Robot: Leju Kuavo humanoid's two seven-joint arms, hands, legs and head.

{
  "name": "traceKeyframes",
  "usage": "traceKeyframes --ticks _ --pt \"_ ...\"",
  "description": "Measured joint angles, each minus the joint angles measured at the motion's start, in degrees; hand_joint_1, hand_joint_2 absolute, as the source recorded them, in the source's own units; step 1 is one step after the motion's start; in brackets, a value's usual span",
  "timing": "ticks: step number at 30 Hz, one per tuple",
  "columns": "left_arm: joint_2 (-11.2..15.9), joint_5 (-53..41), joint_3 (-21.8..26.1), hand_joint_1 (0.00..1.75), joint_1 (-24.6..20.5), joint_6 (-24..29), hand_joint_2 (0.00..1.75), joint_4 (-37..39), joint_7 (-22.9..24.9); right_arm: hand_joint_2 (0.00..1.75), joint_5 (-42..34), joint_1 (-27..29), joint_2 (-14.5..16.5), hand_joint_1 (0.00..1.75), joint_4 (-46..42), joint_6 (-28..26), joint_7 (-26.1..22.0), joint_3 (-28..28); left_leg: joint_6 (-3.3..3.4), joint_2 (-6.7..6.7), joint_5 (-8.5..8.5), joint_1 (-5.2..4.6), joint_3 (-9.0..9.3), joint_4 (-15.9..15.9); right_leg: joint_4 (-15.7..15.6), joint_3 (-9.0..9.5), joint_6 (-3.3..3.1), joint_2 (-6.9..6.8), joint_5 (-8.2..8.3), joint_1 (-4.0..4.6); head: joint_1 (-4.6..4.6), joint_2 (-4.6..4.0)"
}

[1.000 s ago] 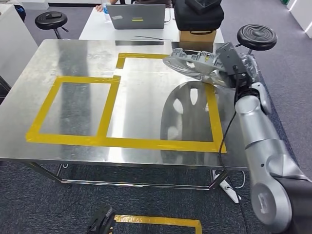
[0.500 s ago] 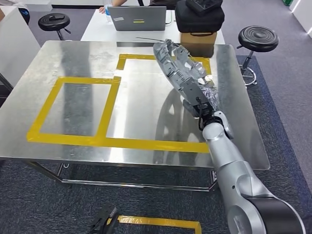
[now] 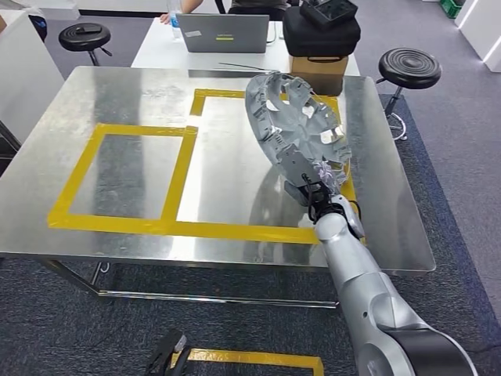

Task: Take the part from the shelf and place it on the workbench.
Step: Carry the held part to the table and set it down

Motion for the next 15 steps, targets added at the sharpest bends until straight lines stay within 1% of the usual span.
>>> traceKeyframes --ticks 1,2,3,4,5,6,7,8,9,11,12,13,14,15 --pt "-0.01 0.01 0.1 0.0 0.02 0.11 1.75 0.0 0.32 0.0 0.02 0.14 -0.07 0.0 0.05 -0.04 0.23 0.02 0.45 0.07 0.1 -0.02 0.01 -0.01 -0.09 0.03 0.22 -0.02 0.0 -0.07 0.08 0.0" --pt "-0.01 0.01 0.21 0.0 0.03 0.38 1.75 0.0 0.56 0.0 0.04 0.27 -0.15 0.0 0.14 -0.09 0.48 0.03 0.93 0.1 0.22 -0.03 -0.01 -0.02 0.64 -0.32 0.45 -0.14 -0.58 -0.14 0.11 -0.01" --pt "0.01 0.0 0.3 0.0 0.02 0.7 1.75 0.0 0.71 0.0 0.05 0.41 -0.22 0.0 0.22 -0.14 0.67 0.04 1.32 0.14 0.33 -0.03 -0.06 -0.04 2.73 -1.29 0.63 -0.25 -1.89 -0.16 0.16 -0.01" --pt "0.01 0.0 0.39 0.0 0.01 0.99 1.75 0.0 0.74 0.0 0.04 0.55 -0.28 0.0 0.29 -0.15 0.76 0.04 1.6 0.16 0.38 -0.09 -0.13 -0.06 5.97 -2.71 0.74 -0.37 -3.73 -0.14 0.2 0.0" --pt "0.02 0.01 0.49 0.0 0.02 1.22 1.75 0.0 0.74 0.0 0.01 0.75 -0.31 0.0 0.37 -0.14 0.82 0.05 1.8 0.16 0.4 -0.19 -0.22 -0.05 10.4 -4.77 0.8 -0.44 -5.95 -0.12 0.23 0.0" --pt "0.02 0.01 0.56 0.0 0.04 1.33 1.75 0.0 0.74 0.0 -0.07 1.04 -0.31 0.0 0.48 -0.08 0.87 0.05 1.91 0.15 0.4 -0.3 -0.29 -0.05 14.66 -6.8 0.79 -0.43 -7.7 -0.1 0.24 0.0" --pt "0.03 0.01 0.61 0.0 0.07 1.45 1.75 0.0 0.71 0.0 -0.14 1.44 -0.31 0.0 0.6 -0.02 0.91 0.05 1.98 0.09 0.37 -0.42 -0.32 -0.05 17.47 -8.19 0.69 -0.43 -8.51 -0.09 0.24 0.0" --pt "0.04 0.01 0.66 0.0 0.08 1.61 1.75 0.0 0.58 0.0 -0.21 1.84 -0.31 0.0 0.71 0.02 0.94 0.05 2.04 -0.01 0.34 -0.54 -0.31 -0.04 18.17 -8.61 0.49 -0.43 -8.2 -0.06 0.24 -0.01" --pt "0.05 0.02 0.7 0.0 0.07 1.78 1.75 0.0 0.37 0.0 -0.29 2.19 -0.31 0.0 0.81 0.05 0.97 0.05 2.09 -0.13 0.29 -0.66 -0.27 -0.03 16.26 -7.77 0.22 -0.42 -6.76 -0.03 0.24 -0.01" --pt "0.05 0.03 0.79 0.0 0.02 1.99 1.75 0.0 -0.11 0.0 -0.53 2.47 -0.37 0.0 0.87 -0.02 0.77 0.05 2.01 -0.36 0.14 -0.87 -0.16 -0.01 7.81 -3.82 -0.49 -0.43 -2.68 0.14 0.23 -0.01" --pt "0.05 0.03 0.82 0.0 0.0 1.99 1.75 0.0 -0.26 0.0 -0.7 2.47 -0.4 0.0 0.89 -0.07 0.57 0.05 1.84 -0.42 0.05 -1.01 -0.17 0.04 4.16 -2.04 -0.67 -0.43 -1.32 0.25 0.22 0.0" --pt "0.07 0.03 0.85 0.0 0.0 1.92 1.75 0.0 -0.35 0.0 -0.85 2.47 -0.43 0.0 0.9 -0.11 0.36 0.05 1.61 -0.43 -0.01 -1.1 -0.23 0.06 1.84 -0.94 -0.76 -0.39 -0.62 0.38 0.2 0.01" --pt "0.08 0.03 0.87 0.0 0.01 1.81 1.75 0.01 -0.41 0.0 -0.94 2.51 -0.46 0.0 0.91 -0.16 0.2 0.04 1.32 -0.41 -0.04 -1.14 -0.3 0.04 1.01 -0.59 -0.79 -0.32 -0.57 0.51 0.16 0.01" --pt "0.09 0.03 0.89 0.0 0.0 1.66 1.75 0.01 -0.48 0.0 -0.98 2.59 -0.5 0.0 0.92 -0.24 0.1 0.03 0.99 -0.37 -0.02 -1.13 -0.35 -0.04 0.93 -0.6 -0.85 -0.23 -0.51 0.59 0.12 0.01"
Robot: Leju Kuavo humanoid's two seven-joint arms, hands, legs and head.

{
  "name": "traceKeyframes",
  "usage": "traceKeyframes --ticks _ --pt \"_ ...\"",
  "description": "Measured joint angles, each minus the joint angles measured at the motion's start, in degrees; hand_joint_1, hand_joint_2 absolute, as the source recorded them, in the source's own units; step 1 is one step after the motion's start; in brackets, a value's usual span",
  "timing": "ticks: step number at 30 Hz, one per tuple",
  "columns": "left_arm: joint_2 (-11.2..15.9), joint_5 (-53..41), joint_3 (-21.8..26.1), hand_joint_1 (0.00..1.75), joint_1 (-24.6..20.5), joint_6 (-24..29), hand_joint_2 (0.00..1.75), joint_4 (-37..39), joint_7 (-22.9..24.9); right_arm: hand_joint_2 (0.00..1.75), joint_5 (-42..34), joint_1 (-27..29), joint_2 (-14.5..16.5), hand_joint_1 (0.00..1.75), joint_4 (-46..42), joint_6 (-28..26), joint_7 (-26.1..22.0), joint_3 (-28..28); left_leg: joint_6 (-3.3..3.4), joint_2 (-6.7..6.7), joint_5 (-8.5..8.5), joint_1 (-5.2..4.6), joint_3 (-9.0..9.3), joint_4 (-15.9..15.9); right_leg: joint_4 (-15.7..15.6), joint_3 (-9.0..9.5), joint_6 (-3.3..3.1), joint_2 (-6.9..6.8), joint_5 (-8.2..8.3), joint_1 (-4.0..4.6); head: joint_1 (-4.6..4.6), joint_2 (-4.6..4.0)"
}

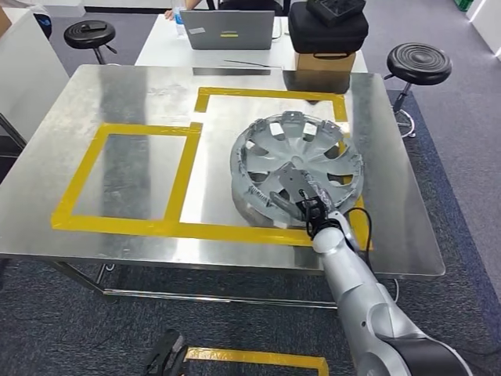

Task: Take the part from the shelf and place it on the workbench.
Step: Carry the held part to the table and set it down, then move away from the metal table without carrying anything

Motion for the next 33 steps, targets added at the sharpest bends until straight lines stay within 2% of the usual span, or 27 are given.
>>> traceKeyframes --ticks 2,3,4,6,7,8,9,11,12,13,14,16,18,19,21,22,23,24,25,27,28,29,30,32,33 --pt "0.02 0.0 0.02 0.0 -0.04 -0.3 1.75 0.01 -0.17 0.0 0.03 0.12 -0.07 0.0 0.01 -0.28 -0.1 -0.02 -0.7 0.17 -0.43 0.11 -0.15 0.13 -0.31 0.03 -0.5 0.1 0.13 -0.19 -0.08 -0.01" --pt "0.02 -0.01 0.03 0.0 -0.09 -0.38 1.75 0.01 -0.26 0.0 0.04 0.13 -0.08 0.0 0.01 -0.53 -0.18 -0.02 -1.02 0.27 -1.32 0.1 -0.72 1.33 -0.52 0.15 -0.76 0.08 0.19 -0.35 -0.17 -0.01" --pt "0.04 -0.02 0.03 0.0 -0.13 -0.4 1.75 0.0 -0.34 0.0 0.0 0.14 -0.08 0.0 0.01 -0.8 -0.3 -0.02 -1.27 0.36 -2.74 0.09 -1.86 3.7 -0.7 0.28 -0.96 0.02 0.22 -0.53 -0.26 -0.01" --pt "0.1 -0.04 0.03 0.0 -0.13 -0.34 1.75 0.01 -0.45 0.0 -0.37 0.29 -0.1 0.0 0.01 -1.58 -0.78 -0.02 -1.6 0.45 -6.09 0.09 -5.58 11.06 -0.73 0.35 -1.17 -0.07 0.12 -0.58 -0.39 -0.01" --pt "0.14 -0.04 0.04 0.0 -0.08 -0.29 1.75 0.01 -0.52 0.0 -0.58 0.42 -0.1 0.0 0.01 -2.17 -1.12 -0.02 -1.71 0.46 -6.94 0.12 -7.29 14.13 -0.73 0.36 -1.22 -0.09 0.07 -0.59 -0.39 0.0" --pt "0.19 -0.03 0.06 0.0 -0.03 -0.23 1.75 0.01 -0.59 0.0 -0.74 0.54 -0.11 0.0 0.01 -3.02 -1.54 -0.02 -1.79 0.47 -6.76 0.14 -8.28 15.6 -0.71 0.39 -1.22 -0.09 0.03 -0.61 -0.39 0.0" --pt "0.23 0.03 0.1 0.0 0.0 -0.17 1.75 0.01 -0.7 0.0 -0.83 0.61 -0.13 0.0 0.0 -4.11 -2.05 -0.03 -1.84 0.49 -5.42 0.2 -8.21 14.86 -0.7 0.47 -1.17 -0.06 -0.03 -0.66 -0.39 0.0" --pt "0.3 0.17 0.19 0.0 0.02 -0.07 1.75 0.0 -0.94 0.0 -1.14 0.6 -0.17 0.0 -0.12 -7.18 -3.89 -0.07 -2.01 0.7 -0.9 0.43 -5.39 8.19 -0.59 0.7 -0.82 0.03 -0.27 -0.75 -0.39 0.0" --pt "0.29 0.26 0.22 0.0 0.0 -0.04 1.75 0.01 -1.05 0.0 -1.37 0.46 -0.22 0.0 -0.26 -8.78 -5.1 -0.13 -2.05 0.79 0.64 0.5 -3.7 4.46 -0.35 0.66 -0.53 0.1 -0.45 -0.67 -0.51 0.0" --pt "0.28 0.3 0.25 0.0 -0.01 -0.04 1.75 0.03 -1.15 0.0 -1.63 0.24 -0.33 0.0 -0.45 -10.16 -6.23 -0.21 -1.87 0.85 1.42 0.57 -2.59 1.93 -0.17 0.54 -0.24 0.17 -0.57 -0.52 -0.56 0.0" --pt "0.25 0.33 0.28 0.0 0.02 -0.05 1.75 0.04 -1.23 0.0 -1.84 -0.04 -0.48 0.0 -0.65 -11.17 -7.19 -0.31 -1.56 0.86 1.44 0.55 -2.14 0.78 -0.05 0.38 0.03 0.22 -0.62 -0.37 -0.61 -0.01" --pt "0.23 0.34 0.35 0.0 0.18 -0.07 1.75 0.05 -1.36 0.0 -2.35 -0.67 -0.86 0.0 -1.1 -12.59 -8.86 -0.47 -0.53 0.76 1.14 0.46 -2.17 0.62 -0.11 0.29 0.5 0.2 -0.6 -0.35 -0.56 0.0" --pt "0.23 0.33 0.42 0.0 0.33 -0.08 1.75 0.05 -1.46 0.0 -2.86 -1.5 -1.24 0.0 -1.77 -14.02 -10.62 -0.66 0.32 0.74 1.21 0.49 -2.15 0.57 1.14 -0.29 1.01 0.01 -1.6 -0.52 -0.4 0.0" --pt "0.23 0.33 0.45 0.0 0.34 -0.08 1.75 0.05 -1.54 0.0 -2.99 -2.13 -1.45 0.0 -2.21 -14.91 -11.58 -0.75 0.66 0.74 1.26 0.54 -2.13 0.54 3.38 -1.32 1.24 -0.08 -2.93 -0.57 -0.29 -0.01" --pt "0.23 0.33 0.47 0.0 0.37 -0.08 1.75 0.05 -1.7 0.0 -2.99 -3.72 -1.9 0.0 -3.22 -16.74 -13.36 -0.87 1.03 0.73 1.26 0.48 -2.13 0.56 10.95 -4.85 1.48 -0.19 -6.49 -0.58 -0.08 0.0" --pt "0.23 0.34 0.48 0.0 0.42 -0.08 1.75 0.05 -1.79 0.0 -3.04 -4.59 -2.2 0.0 -3.85 -17.32 -13.97 -0.87 1.09 0.73 1.24 0.43 -2.13 0.57 14.53 -6.64 1.5 -0.19 -7.7 -0.58 -0.07 -0.01" --pt "0.24 0.34 0.49 0.0 0.45 -0.08 1.75 0.05 -1.86 0.0 -3.17 -5.43 -2.5 0.0 -4.52 -17.63 -14.35 -0.88 1.13 0.71 1.21 0.39 -2.09 0.58 16.62 -7.76 1.45 -0.19 -7.98 -0.58 -0.07 -0.01" --pt "0.25 0.35 0.5 0.0 0.47 -0.07 1.75 0.05 -1.94 0.0 -3.44 -6.19 -2.79 0.0 -5.28 -17.76 -14.66 -0.89 1.14 0.66 1.18 0.36 -2.03 0.59 16.66 -7.95 1.35 -0.19 -7.21 -0.57 -0.06 -0.01" --pt "0.25 0.37 0.52 0.0 0.47 -0.06 1.75 0.05 -2.03 0.0 -3.84 -6.85 -3.04 0.0 -6.1 -17.78 -14.95 -0.89 1.1 0.61 1.14 0.34 -1.93 0.59 14.52 -7.11 1.2 -0.18 -5.46 -0.57 -0.05 -0.01" --pt "0.24 0.43 0.56 0.0 0.44 -0.04 1.75 0.05 -2.23 0.0 -4.99 -8.02 -3.42 0.0 -8.22 -17.83 -15.66 -0.84 0.84 0.48 0.97 0.2 -1.79 0.67 7.03 -3.7 0.86 -0.17 -1.38 -0.54 -0.03 -0.01" --pt "0.23 0.51 0.59 0.0 0.43 0.0 1.75 0.05 -2.39 0.0 -5.91 -8.54 -3.56 0.0 -9.82 -17.86 -16.04 -0.69 0.61 0.45 0.92 0.09 -1.88 0.76 3.77 -2.23 0.74 -0.16 -0.28 -0.54 -0.05 -0.01" --pt "0.22 0.6 0.64 0.0 0.44 0.09 1.75 0.05 -2.57 0.0 -7.08 -8.91 -3.67 0.0 -11.84 -17.9 -16.39 -0.39 0.3 0.42 0.97 0.0 -2.04 0.79 1.75 -1.37 0.61 -0.13 0.16 -0.48 -0.1 -0.01" --pt "0.21 0.69 0.69 0.0 0.48 0.26 1.75 0.05 -2.8 0.0 -8.55 -9.01 -3.82 0.0 -14.31 -17.93 -16.69 0.03 -0.03 0.41 1.09 -0.05 -2.19 0.77 0.99 -1.06 0.47 -0.09 -0.01 -0.37 -0.14 -0.01" --pt "0.15 0.86 0.79 0.0 0.63 0.85 1.75 0.05 -3.38 0.0 -12.35 -7.93 -4.13 0.0 -20.83 -18.26 -17.05 1.15 -0.69 0.42 1.14 0.12 -2.32 0.64 0.67 -1.15 -0.07 -0.09 0.02 -0.35 -0.2 -0.01" --pt "0.12 0.94 0.87 0.0 0.71 1.2 1.75 0.05 -3.72 0.0 -14.36 -6.75 -4.3 0.0 -25.14 -18.6 -17.03 1.88 -0.98 0.48 0.62 0.15 -2.53 1.08 0.54 -1.09 -0.36 -0.11 0.08 -0.43 -0.25 -0.01"
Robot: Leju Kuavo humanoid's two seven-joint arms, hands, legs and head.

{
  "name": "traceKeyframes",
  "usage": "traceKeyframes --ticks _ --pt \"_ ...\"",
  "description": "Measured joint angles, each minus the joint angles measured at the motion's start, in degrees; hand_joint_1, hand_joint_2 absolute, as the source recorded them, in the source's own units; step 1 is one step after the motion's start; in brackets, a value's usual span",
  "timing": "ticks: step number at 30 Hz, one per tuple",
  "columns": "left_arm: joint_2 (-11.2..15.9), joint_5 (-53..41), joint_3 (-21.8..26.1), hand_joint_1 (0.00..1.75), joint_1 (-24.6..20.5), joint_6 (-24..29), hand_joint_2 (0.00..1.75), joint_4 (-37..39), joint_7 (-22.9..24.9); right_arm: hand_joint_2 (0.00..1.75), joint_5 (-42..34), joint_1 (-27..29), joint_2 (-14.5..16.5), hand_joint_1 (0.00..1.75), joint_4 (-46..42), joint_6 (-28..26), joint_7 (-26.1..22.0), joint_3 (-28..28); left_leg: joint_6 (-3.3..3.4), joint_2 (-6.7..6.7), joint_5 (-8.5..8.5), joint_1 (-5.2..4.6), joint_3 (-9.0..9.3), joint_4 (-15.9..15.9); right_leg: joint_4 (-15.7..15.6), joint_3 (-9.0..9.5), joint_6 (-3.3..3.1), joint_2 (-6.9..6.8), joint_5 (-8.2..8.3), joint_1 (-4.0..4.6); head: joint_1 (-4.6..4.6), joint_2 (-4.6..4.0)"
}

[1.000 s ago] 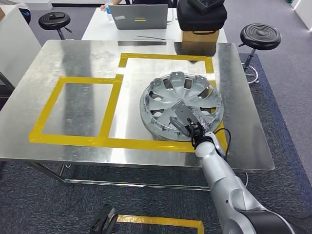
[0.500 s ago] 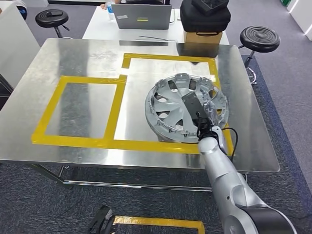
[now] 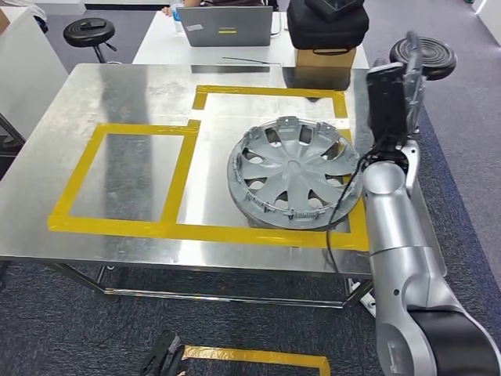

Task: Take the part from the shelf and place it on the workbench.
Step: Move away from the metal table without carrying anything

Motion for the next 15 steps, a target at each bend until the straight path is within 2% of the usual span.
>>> traceKeyframes --ticks 2,4,5,6,7,9,10,12,15 --pt "-0.03 0.32 0.25 0.0 0.15 0.61 1.75 0.0 -0.69 0.0 -3.32 3.52 -0.19 0.0 -10.55 -1.08 0.54 2.22 -0.48 0.13 -2.87 -0.02 -1.77 4.02 -0.26 0.14 -0.51 -0.05 0.1 -0.21 -0.2 0.01" --pt "-0.04 0.69 0.57 0.0 0.35 1.03 1.75 0.0 -1.24 0.0 -5.51 8.64 -0.59 0.0 -21.99 -2.74 1.11 5.22 -0.72 0.17 -6.36 -0.06 -4.93 11.19 -0.29 0.21 -0.82 -0.06 0.02 -0.15 -0.33 0.01" --pt "-0.04 0.92 0.75 0.0 0.49 1.2 1.75 0.0 -1.46 0.0 -6.57 11.57 -0.9 0.0 -27.39 -3.84 0.92 6.72 -0.74 0.18 -7.07 -0.07 -6.07 13.73 -0.29 0.26 -0.89 -0.06 -0.05 -0.11 -0.33 0.01" --pt "-0.03 1.13 0.95 0.0 0.61 1.37 1.75 0.0 -1.66 0.0 -7.57 14.49 -1.2 0.0 -32.55 -5.11 0.32 8.21 -0.69 0.19 -6.69 -0.08 -6.39 14.48 -0.29 0.33 -0.93 -0.05 -0.1 -0.08 -0.33 0.0" --pt "-0.02 1.41 1.14 0.0 0.69 1.51 1.75 0.0 -1.85 0.0 -8.39 17.31 -1.46 0.0 -37.37 -6.5 -0.63 9.66 -0.58 0.19 -5.35 -0.08 -5.75 13.2 -0.28 0.42 -0.92 -0.03 -0.15 -0.06 -0.33 0.0" --pt "0.01 1.82 1.56 0.0 0.72 1.76 1.75 0.0 -2.2 0.0 -9.22 22.72 -1.93 0.0 -46.84 -9.53 -3.08 12.68 -0.21 0.2 -1.68 -0.11 -2.26 6.5 -0.25 0.68 -0.71 0.02 -0.31 0.02 -0.32 0.0" --pt "0.02 2.02 1.76 0.0 0.68 1.85 1.75 0.0 -2.36 0.0 -9.39 25.19 -2.17 0.0 -51.12 -10.98 -4.35 14.18 0.01 0.18 -0.66 -0.1 -0.45 3.05 -0.14 0.71 -0.49 0.08 -0.44 0.14 -0.31 0.0" --pt "0.01 2.36 2.12 0.0 0.65 2.02 1.75 0.0 -2.59 0.0 -9.8 29.96 -2.64 0.0 -58.42 -13.62 -6.98 16.96 0.47 0.09 -0.37 -0.18 1.38 -0.48 -0.15 0.74 0.05 0.15 -0.57 0.33 -0.27 0.01" --pt "-0.27 3.17 2.76 0.0 0.77 2.61 1.75 0.0 -3.13 0.0 -10.26 37.74 -3.0 0.0 -67.14 -16.49 -11.36 21.0 1.43 -0.1 -0.45 -0.06 1.71 -0.94 0.06 0.72 1.0 0.03 -1.09 0.24 -0.17 0.02"
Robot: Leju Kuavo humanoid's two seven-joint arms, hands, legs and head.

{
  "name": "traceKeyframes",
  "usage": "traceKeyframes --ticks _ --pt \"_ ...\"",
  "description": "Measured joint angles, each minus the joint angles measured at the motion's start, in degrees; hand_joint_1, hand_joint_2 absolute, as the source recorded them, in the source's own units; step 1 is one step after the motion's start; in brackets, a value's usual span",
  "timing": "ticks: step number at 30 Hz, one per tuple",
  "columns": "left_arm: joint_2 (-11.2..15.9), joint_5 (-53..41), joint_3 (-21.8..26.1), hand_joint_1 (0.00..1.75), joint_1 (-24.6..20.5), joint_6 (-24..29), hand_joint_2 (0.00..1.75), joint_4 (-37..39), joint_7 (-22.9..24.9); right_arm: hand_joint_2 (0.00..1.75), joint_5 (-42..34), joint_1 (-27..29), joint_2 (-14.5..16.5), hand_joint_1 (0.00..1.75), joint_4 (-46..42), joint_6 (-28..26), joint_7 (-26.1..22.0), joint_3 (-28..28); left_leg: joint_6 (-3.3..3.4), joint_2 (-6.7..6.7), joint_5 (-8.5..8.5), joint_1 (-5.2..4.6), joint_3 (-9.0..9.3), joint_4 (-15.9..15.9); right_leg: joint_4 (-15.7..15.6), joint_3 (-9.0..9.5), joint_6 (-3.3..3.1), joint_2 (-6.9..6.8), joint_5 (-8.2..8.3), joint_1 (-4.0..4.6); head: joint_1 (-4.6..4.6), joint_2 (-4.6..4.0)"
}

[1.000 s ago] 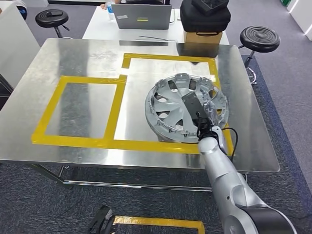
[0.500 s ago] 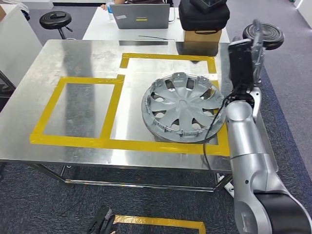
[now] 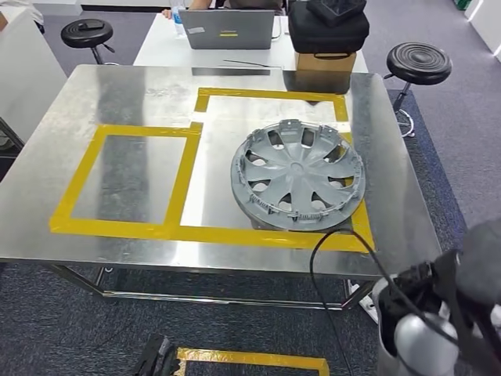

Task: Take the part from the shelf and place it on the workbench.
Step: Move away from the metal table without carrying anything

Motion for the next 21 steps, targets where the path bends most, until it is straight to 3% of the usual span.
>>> traceKeyframes --ticks 1,4,5,6,7,9,11,16,18,20,21 --pt "-0.18 0.25 0.26 0.0 0.02 0.23 1.75 0.0 -0.21 0.0 0.05 2.33 -0.03 0.0 -2.15 -0.36 -1.29 1.23 0.32 0.0 0.07 0.12 0.12 -0.08 1.33 -0.52 0.31 -0.05 -1.03 -0.03 0.18 0.0" --pt "-0.64 0.52 0.81 0.0 0.01 0.66 0.44 0.0 -0.63 0.0 0.33 7.5 -0.08 0.0 -6.43 -0.56 -3.84 3.65 0.78 0.16 0.07 0.21 0.28 -0.15 11.53 -4.85 1.0 -0.1 -6.55 -0.13 0.51 -0.01" --pt "-0.73 0.58 0.94 0.0 0.03 0.74 0.0 0.0 -0.71 0.0 0.59 9.09 -0.04 0.0 -7.44 -0.56 -4.48 4.02 0.8 0.21 0.07 0.2 0.29 -0.14 14.58 -6.17 1.09 -0.1 -7.7 -0.15 0.52 -0.01" --pt "-0.78 0.7 1.09 0.0 0.04 0.79 0.0 0.0 -0.78 0.0 1.0 10.73 0.1 0.0 -8.39 -0.56 -5.13 4.29 0.8 0.22 0.06 0.21 0.32 -0.14 15.7 -6.54 1.11 -0.1 -7.78 -0.18 0.56 0.0" --pt "-0.84 0.84 1.23 0.0 0.04 0.81 0.0 0.0 -0.85 0.0 1.46 12.28 0.33 0.0 -9.33 -0.56 -5.65 4.52 0.78 0.19 0.04 0.23 0.37 -0.14 14.5 -5.75 1.1 -0.11 -6.81 -0.23 0.56 0.01" --pt "-0.96 1.15 1.56 0.0 0.03 0.79 0.0 0.0 -1.0 0.0 2.21 14.63 0.98 0.0 -11.12 -0.56 -6.2 4.85 0.55 0.09 -0.04 0.24 0.58 -0.12 7.1 -1.53 1.07 -0.16 -3.45 -0.42 0.56 -0.01" --pt "-1.02 1.82 1.98 0.0 -0.01 0.69 0.0 0.0 -1.2 0.0 2.21 16.97 1.71 0.0 -12.33 -0.57 -6.33 5.13 -0.01 0.01 -0.17 0.01 0.75 -0.03 1.04 1.97 0.65 -0.04 -1.72 -0.48 0.55 -0.01" --pt "-1.14 3.12 3.17 0.0 0.02 -0.8 0.0 0.0 -2.15 0.0 8.59 23.94 4.75 0.0 -16.46 -0.59 -6.37 2.04 -1.54 0.03 -0.64 -0.03 0.63 0.25 -0.3 2.44 -1.38 0.09 -1.39 -0.39 0.48 -0.02" --pt "-1.17 3.3 3.35 0.0 0.04 -1.19 0.0 0.0 -2.17 0.0 9.25 26.34 5.51 0.0 -17.55 -0.59 -6.36 0.42 -1.95 0.17 -3.73 -0.05 -1.39 4.84 -0.45 2.45 -1.98 -0.03 -1.24 -0.54 0.33 -0.02" --pt "-0.99 3.42 3.52 0.0 0.09 -1.57 0.0 0.0 -1.81 0.0 9.1 28.28 6.06 0.0 -18.0 -0.58 -6.39 -0.23 -2.1 0.2 -7.55 -0.08 -4.98 12.68 -0.44 2.31 -2.23 -0.09 -1.21 -0.47 0.24 -0.01" --pt "-0.87 3.43 3.61 0.0 0.16 -1.71 0.0 0.0 -1.57 0.0 9.11 28.89 6.25 0.0 -18.15 -0.58 -6.39 -0.52 -2.09 0.2 -8.36 -0.09 -6.23 15.41 -0.44 2.27 -2.27 -0.09 -1.2 -0.43 0.24 -0.01"
